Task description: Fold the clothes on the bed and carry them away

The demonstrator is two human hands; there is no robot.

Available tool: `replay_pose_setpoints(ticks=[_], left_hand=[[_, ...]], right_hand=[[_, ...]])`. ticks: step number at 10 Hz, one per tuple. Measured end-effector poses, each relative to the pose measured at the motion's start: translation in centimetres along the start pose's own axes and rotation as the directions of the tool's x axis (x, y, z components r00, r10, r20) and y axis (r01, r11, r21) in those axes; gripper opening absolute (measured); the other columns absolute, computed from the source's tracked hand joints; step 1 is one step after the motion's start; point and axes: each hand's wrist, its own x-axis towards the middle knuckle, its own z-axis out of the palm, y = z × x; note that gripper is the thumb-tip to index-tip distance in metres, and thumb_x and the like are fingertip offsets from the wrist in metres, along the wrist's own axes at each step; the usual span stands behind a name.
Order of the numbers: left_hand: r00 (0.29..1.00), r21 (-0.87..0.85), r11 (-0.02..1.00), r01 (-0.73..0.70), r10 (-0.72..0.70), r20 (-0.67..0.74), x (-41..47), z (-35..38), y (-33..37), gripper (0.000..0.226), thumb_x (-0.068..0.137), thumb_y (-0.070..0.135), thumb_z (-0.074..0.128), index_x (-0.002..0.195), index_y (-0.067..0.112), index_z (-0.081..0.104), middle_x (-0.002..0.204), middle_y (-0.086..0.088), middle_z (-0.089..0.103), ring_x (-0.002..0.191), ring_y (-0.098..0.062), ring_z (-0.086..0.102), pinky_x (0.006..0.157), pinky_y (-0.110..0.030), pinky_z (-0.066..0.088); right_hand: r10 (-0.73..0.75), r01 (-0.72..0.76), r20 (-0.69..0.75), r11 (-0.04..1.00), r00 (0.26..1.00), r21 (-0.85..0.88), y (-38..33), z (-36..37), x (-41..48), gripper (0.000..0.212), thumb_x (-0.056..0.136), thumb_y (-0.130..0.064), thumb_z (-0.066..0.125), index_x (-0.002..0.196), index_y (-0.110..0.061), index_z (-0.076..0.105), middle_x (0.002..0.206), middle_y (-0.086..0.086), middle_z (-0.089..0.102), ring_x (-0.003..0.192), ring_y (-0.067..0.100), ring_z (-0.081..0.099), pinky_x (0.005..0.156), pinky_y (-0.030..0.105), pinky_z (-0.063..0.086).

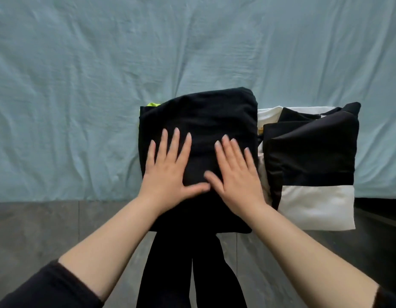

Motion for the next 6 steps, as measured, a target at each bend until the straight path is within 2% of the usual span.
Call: replay_pose_setpoints(ticks=[1, 2, 3, 4, 5, 6], left_hand=[[0.938, 0.140, 0.990, 0.000, -0.048, 0.344, -3.0, 1.2, -2.2, 0.140, 0.054, 0.093, 0.050, 0.137, 0.031, -0.044, 0.147, -0.004, -0.047, 0.136, -0.027, -0.041, 0.115, -0.053, -0.010], [0.910, 0.213, 0.977, 0.006, -0.094, 0.404, -2.6, 0.0, -2.1, 0.146, 0.058, 0.079, 0.066, 0.133, 0.029, -0.049, 0.142, -0.003, -0.050, 0.139, -0.026, -0.035, 0.115, -0.058, -0.001], [0.913, 0.199, 0.980, 0.021, -0.100, 0.396, -2.5, -3.3, -0.9, 0.126, 0.074, 0.058, 0.071, 0.148, 0.030, -0.027, 0.160, -0.003, -0.023, 0.149, -0.026, -0.011, 0.118, -0.050, 0.008], [0.932, 0.117, 0.991, 0.061, -0.099, 0.350, -3.1, -8.4, 0.1, 0.095, 0.084, 0.049, 0.063, 0.155, 0.024, 0.005, 0.157, -0.002, 0.026, 0.141, -0.022, 0.030, 0.109, -0.038, 0.035], [0.969, 0.051, 0.995, 0.091, -0.100, 0.225, -3.7, -14.1, 1.1, 0.074, 0.087, 0.044, 0.059, 0.150, 0.025, 0.025, 0.145, 0.003, 0.044, 0.130, -0.021, 0.045, 0.098, -0.038, 0.043], [0.982, -0.019, 0.989, 0.143, -0.140, 0.128, -5.1, -18.5, 2.4, 0.060, 0.090, 0.041, 0.056, 0.145, 0.027, 0.036, 0.140, 0.005, 0.051, 0.126, -0.020, 0.049, 0.098, -0.036, 0.044]], right_hand=[[-0.073, 0.130, 0.303, 0.976, 0.950, -0.173, 2.9, 0.4, -2.6, 0.094, 0.084, -0.079, 0.016, 0.148, -0.022, -0.024, 0.157, 0.001, -0.026, 0.145, 0.018, -0.023, 0.119, 0.038, -0.013], [-0.053, 0.100, 0.324, 0.986, 0.945, -0.131, 2.5, -0.7, -2.1, 0.099, 0.085, -0.074, 0.035, 0.151, -0.021, -0.017, 0.156, 0.001, -0.026, 0.146, 0.018, -0.020, 0.120, 0.039, -0.005], [-0.037, 0.040, 0.287, 0.999, 0.957, -0.005, 1.0, -4.3, -1.6, 0.075, 0.092, -0.048, 0.053, 0.153, -0.019, 0.020, 0.161, 0.005, 0.018, 0.147, 0.022, 0.020, 0.117, 0.037, 0.022], [0.083, -0.090, 0.196, 0.996, 0.977, 0.026, 0.3, -9.7, -2.3, 0.044, 0.094, -0.039, 0.049, 0.135, -0.024, 0.048, 0.127, 0.002, 0.061, 0.115, 0.025, 0.057, 0.094, 0.038, 0.044], [0.128, -0.132, 0.123, 0.991, 0.984, 0.028, 0.0, -15.2, -3.1, 0.033, 0.096, -0.038, 0.045, 0.125, -0.025, 0.056, 0.115, -0.001, 0.066, 0.105, 0.025, 0.061, 0.088, 0.037, 0.045], [0.193, -0.196, 0.032, 0.972, 0.981, 0.133, -0.1, -19.5, -4.7, 0.028, 0.096, -0.038, 0.046, 0.115, -0.025, 0.060, 0.105, -0.004, 0.069, 0.097, 0.024, 0.063, 0.082, 0.036, 0.047]])
